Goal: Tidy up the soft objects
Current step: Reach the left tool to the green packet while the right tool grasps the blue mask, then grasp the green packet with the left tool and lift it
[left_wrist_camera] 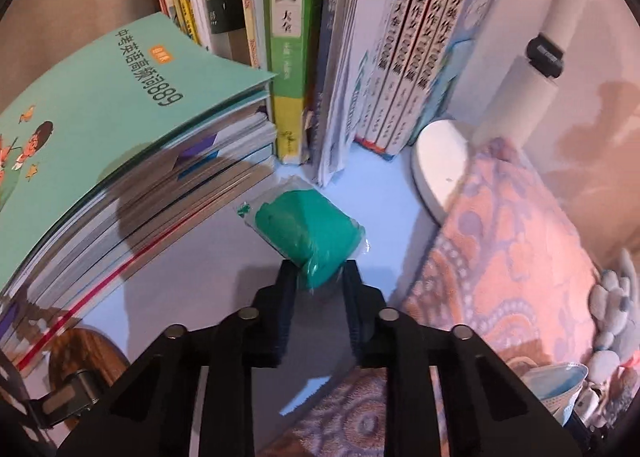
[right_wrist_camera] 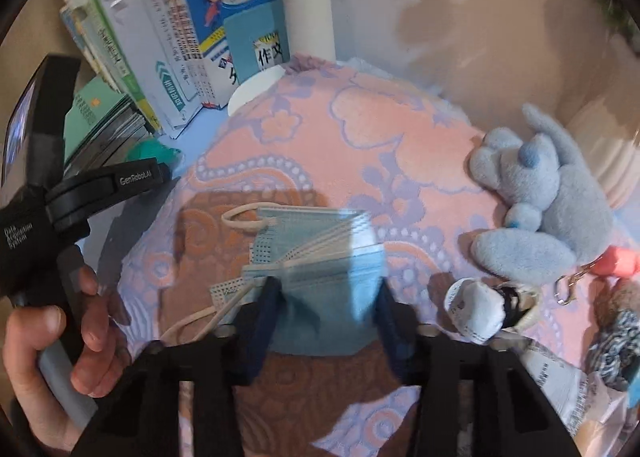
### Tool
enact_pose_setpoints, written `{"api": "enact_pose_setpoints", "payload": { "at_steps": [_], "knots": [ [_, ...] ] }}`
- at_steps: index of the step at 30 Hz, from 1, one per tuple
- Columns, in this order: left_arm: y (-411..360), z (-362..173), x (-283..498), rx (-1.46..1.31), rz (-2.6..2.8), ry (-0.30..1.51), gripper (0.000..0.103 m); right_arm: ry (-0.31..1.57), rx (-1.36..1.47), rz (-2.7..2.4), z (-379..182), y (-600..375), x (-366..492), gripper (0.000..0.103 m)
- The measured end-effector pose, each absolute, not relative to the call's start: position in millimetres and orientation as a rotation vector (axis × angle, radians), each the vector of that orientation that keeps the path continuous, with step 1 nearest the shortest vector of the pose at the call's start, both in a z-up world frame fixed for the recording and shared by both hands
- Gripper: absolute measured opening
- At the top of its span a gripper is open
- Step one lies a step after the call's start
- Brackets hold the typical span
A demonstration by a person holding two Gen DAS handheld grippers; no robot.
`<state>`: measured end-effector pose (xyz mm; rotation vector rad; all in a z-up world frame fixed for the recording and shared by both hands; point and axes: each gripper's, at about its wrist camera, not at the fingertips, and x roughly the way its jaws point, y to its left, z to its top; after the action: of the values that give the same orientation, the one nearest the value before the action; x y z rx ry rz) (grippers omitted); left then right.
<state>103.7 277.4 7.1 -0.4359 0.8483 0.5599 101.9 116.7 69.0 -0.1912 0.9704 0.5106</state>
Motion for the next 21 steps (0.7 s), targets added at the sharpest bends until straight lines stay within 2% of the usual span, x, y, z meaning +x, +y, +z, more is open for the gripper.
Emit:
{"api": "enact_pose_setpoints", "payload": {
  "at_steps": [2,7,12,17,18,20,21],
  "knots": [
    [275,16,95,-0.442,0.519,0.788,0.014,0.960,-0.154,0.526,75,109,97,0.029],
    [254,54,65,-0.430,0.375,0.624,0.009,0.899,-0.058,0.526,101,81,77,0.028],
    [219,93,51,-0.398,0.235,0.546,0.008,0.816,0.002,0.502,137,48,51,0.028],
    [204,109,29,-0.408,0.148,0.532,0.009,0.789,0.058,0.467,155,8,21,0.028],
    [211,107,27,-0.441,0.165,0.548,0.010,0.792,0.065,0.460,155,1,18,0.028],
    [230,103,26,-0.508,0.185,0.580,0.022,0.800,0.077,0.458,155,-12,8,0.028],
    [239,98,29,-0.532,0.201,0.607,0.037,0.805,0.081,0.451,153,-18,3,0.028]
  ]
}}
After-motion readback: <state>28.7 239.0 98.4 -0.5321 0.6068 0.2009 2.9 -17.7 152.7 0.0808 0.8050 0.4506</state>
